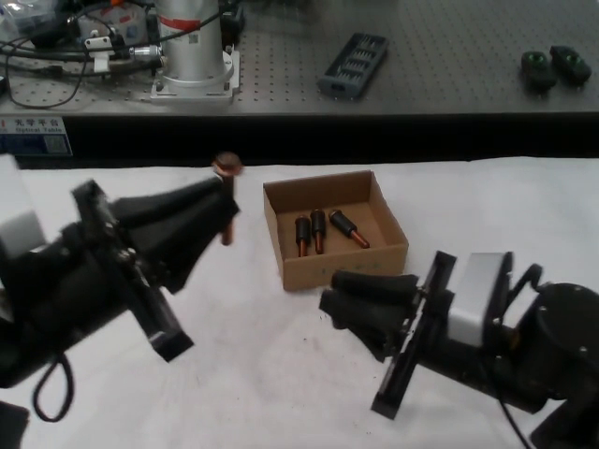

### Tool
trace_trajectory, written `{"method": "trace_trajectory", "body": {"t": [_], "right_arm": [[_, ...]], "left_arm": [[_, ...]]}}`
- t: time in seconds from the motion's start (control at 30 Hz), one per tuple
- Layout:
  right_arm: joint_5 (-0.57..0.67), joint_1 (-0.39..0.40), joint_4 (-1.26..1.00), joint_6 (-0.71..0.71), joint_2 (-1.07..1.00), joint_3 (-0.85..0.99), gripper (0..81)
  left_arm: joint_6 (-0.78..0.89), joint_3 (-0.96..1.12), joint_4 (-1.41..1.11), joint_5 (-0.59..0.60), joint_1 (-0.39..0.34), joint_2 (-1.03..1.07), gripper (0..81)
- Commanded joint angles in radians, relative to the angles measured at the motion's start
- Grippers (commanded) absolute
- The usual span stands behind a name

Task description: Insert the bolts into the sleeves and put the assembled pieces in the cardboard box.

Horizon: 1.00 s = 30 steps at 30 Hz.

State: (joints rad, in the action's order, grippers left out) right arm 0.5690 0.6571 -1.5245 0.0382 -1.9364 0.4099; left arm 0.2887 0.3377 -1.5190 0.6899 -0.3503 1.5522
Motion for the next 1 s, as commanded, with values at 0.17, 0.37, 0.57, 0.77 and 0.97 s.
{"method": "trace_trajectory", "body": {"t": [0.17,0.37,0.57,0.77,0.97], "right_arm": [[0.033,0.054,-0.029,-0.038,-0.034,0.078,6.6],[0.033,0.091,-0.029,-0.032,-0.034,0.088,6.6],[0.033,0.102,-0.029,0.003,-0.034,0.097,6.6],[0.033,0.102,-0.029,0.111,-0.034,0.111,6.6],[-0.063,0.083,-0.029,0.231,-0.010,0.107,6.6]], "left_arm": [[0.021,0.040,-0.034,0.066,-0.045,0.075,0.6],[0.177,0.040,-0.034,0.047,-0.045,0.075,0.6],[0.224,0.040,-0.034,0.046,-0.045,0.075,0.6],[0.261,0.029,-0.034,-0.006,-0.024,0.072,0.6],[0.211,-0.010,-0.034,-0.181,-0.003,0.042,0.6]]}}
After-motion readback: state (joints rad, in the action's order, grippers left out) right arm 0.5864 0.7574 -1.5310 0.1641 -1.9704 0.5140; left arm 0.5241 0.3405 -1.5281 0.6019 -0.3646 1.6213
